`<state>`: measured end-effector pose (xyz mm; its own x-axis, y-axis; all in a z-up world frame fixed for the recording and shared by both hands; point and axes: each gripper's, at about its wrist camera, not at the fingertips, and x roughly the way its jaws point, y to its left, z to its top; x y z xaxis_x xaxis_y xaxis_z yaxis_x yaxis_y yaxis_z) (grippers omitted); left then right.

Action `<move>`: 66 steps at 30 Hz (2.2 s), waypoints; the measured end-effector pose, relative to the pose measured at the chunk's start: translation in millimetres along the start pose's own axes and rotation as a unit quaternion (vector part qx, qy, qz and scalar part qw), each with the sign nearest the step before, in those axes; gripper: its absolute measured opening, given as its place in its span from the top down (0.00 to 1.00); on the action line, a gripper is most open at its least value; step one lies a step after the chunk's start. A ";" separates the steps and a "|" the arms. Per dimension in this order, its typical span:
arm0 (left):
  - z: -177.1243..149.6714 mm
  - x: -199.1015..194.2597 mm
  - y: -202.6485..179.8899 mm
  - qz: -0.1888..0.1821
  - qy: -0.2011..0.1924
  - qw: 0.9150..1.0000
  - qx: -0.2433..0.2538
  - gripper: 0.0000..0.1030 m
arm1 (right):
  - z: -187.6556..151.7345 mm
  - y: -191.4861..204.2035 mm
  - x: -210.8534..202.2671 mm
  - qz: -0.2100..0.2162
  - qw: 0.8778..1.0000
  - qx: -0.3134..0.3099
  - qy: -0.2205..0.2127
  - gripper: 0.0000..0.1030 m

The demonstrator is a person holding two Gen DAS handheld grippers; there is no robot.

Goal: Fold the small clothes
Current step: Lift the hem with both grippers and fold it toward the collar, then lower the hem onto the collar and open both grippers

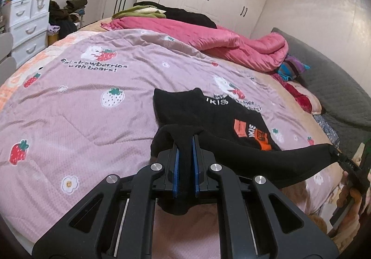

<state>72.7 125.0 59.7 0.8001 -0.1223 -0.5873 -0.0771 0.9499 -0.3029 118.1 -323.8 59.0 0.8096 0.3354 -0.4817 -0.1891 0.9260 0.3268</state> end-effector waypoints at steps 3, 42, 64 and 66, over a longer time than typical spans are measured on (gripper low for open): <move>6.4 4.1 -1.2 0.004 -0.004 1.000 0.000 0.97 | 6.7 2.2 6.2 -0.006 1.000 0.001 -0.003 0.93; 59.7 71.6 10.7 0.052 -0.008 0.998 0.022 0.97 | 58.1 18.6 92.1 -0.068 0.997 -0.043 0.006 0.93; 63.9 123.1 30.8 0.070 0.018 0.997 0.007 0.97 | 57.1 16.5 168.3 -0.088 0.993 -0.069 0.046 0.93; 63.3 132.2 33.4 0.076 0.022 0.997 0.009 0.97 | 55.8 16.7 180.9 -0.092 0.991 -0.077 0.059 0.93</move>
<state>213.5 158.8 19.4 0.7534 0.0107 -0.6574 -0.1844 0.9632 -0.1957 292.4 -257.3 22.7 0.7694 0.1671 -0.6166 -0.1331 0.9859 0.1010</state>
